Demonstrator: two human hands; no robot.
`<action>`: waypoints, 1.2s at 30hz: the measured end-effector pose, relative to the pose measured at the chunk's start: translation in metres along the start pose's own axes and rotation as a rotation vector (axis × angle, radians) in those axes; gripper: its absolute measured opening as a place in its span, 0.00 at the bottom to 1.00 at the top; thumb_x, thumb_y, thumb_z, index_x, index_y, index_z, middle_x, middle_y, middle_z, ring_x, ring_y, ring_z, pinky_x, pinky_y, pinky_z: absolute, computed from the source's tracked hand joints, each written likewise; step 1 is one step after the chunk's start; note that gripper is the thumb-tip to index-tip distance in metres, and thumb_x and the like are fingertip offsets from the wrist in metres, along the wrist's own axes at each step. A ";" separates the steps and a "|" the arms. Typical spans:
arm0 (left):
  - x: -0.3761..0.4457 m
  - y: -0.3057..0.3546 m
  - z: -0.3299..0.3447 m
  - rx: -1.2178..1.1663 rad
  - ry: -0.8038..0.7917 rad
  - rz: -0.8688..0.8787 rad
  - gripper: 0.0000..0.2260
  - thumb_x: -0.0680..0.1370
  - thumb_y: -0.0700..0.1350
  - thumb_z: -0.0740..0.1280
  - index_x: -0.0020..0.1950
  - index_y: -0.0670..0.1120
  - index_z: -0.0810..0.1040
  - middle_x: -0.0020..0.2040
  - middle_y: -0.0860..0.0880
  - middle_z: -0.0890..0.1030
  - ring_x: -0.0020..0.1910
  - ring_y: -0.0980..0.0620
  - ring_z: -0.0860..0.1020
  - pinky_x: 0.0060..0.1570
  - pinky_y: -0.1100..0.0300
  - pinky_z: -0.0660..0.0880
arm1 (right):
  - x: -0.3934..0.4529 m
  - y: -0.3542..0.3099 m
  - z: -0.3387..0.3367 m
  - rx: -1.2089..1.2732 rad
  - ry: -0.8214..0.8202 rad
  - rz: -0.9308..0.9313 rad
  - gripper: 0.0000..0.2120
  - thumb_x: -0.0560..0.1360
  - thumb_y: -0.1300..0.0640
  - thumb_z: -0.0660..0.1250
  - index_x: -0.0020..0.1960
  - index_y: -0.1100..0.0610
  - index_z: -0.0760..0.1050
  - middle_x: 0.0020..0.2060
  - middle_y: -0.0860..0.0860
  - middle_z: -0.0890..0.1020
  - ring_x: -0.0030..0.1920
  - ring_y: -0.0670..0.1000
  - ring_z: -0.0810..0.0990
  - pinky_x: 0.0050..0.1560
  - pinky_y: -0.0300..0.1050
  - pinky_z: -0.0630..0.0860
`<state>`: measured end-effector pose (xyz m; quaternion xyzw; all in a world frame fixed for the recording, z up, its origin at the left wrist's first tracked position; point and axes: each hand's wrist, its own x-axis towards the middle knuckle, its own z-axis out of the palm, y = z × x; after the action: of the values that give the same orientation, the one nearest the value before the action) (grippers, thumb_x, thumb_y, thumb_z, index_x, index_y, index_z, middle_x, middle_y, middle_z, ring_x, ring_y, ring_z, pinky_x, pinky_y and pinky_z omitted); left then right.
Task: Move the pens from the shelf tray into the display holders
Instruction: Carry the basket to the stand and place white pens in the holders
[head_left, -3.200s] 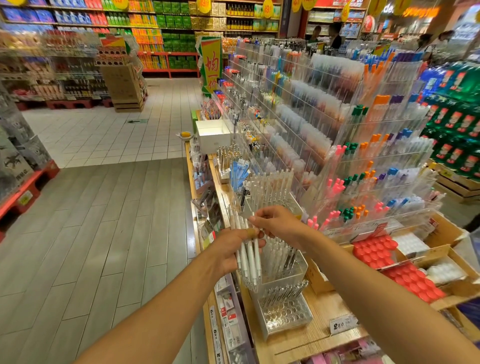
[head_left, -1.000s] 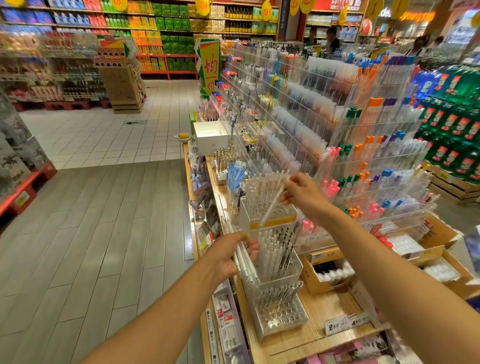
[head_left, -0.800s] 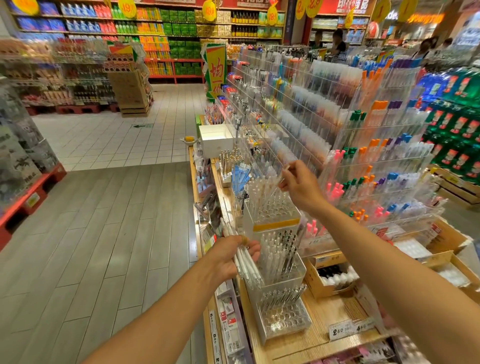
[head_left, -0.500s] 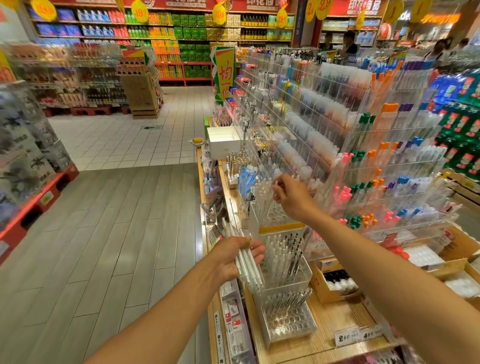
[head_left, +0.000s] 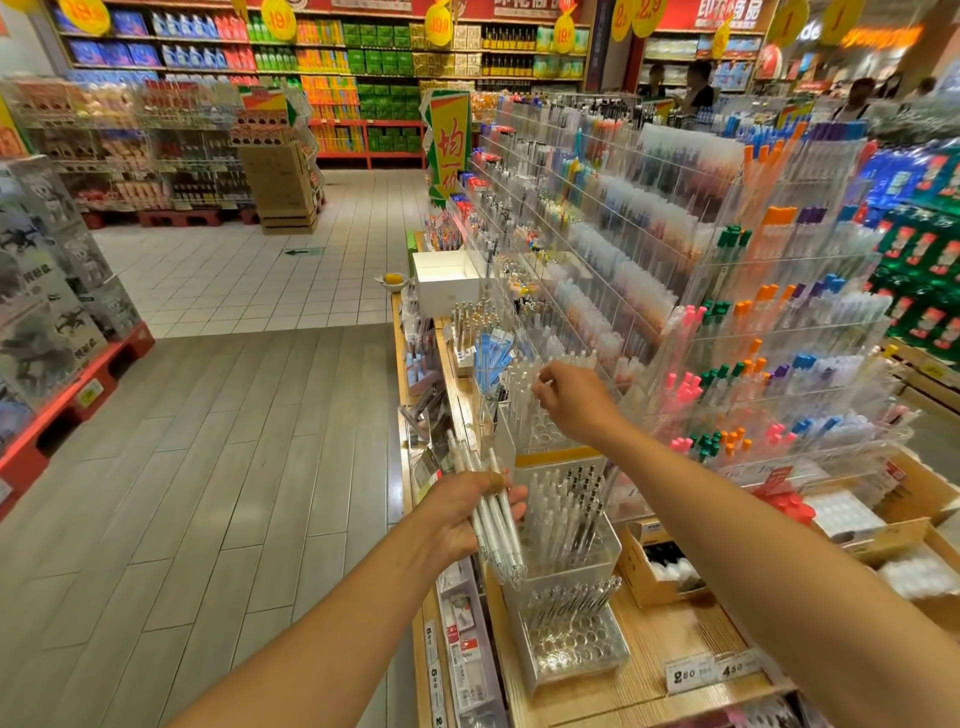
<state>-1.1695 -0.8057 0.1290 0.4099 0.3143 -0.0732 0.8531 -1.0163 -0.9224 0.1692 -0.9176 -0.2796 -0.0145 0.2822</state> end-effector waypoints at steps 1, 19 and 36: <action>0.001 0.000 0.000 0.009 -0.007 0.003 0.09 0.79 0.31 0.64 0.59 0.32 0.75 0.43 0.36 0.81 0.42 0.44 0.81 0.49 0.50 0.81 | 0.000 0.001 -0.002 -0.028 -0.042 0.035 0.16 0.80 0.52 0.64 0.49 0.66 0.79 0.43 0.61 0.84 0.41 0.59 0.81 0.45 0.52 0.78; 0.000 0.001 0.014 -0.048 -0.181 -0.005 0.09 0.81 0.37 0.65 0.54 0.34 0.81 0.41 0.37 0.84 0.37 0.45 0.84 0.41 0.53 0.83 | -0.050 0.017 0.000 1.025 -0.572 0.205 0.09 0.78 0.56 0.66 0.51 0.62 0.72 0.42 0.55 0.82 0.37 0.49 0.76 0.38 0.41 0.72; 0.012 0.000 0.003 -0.059 -0.023 -0.046 0.09 0.82 0.36 0.61 0.59 0.33 0.76 0.43 0.38 0.82 0.43 0.45 0.82 0.42 0.52 0.83 | -0.003 0.015 -0.011 0.411 0.366 0.074 0.08 0.81 0.54 0.63 0.46 0.53 0.65 0.36 0.52 0.82 0.38 0.51 0.83 0.44 0.59 0.80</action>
<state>-1.1588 -0.8058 0.1236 0.3763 0.3157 -0.0880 0.8666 -1.0099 -0.9401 0.1696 -0.8329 -0.1872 -0.1127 0.5085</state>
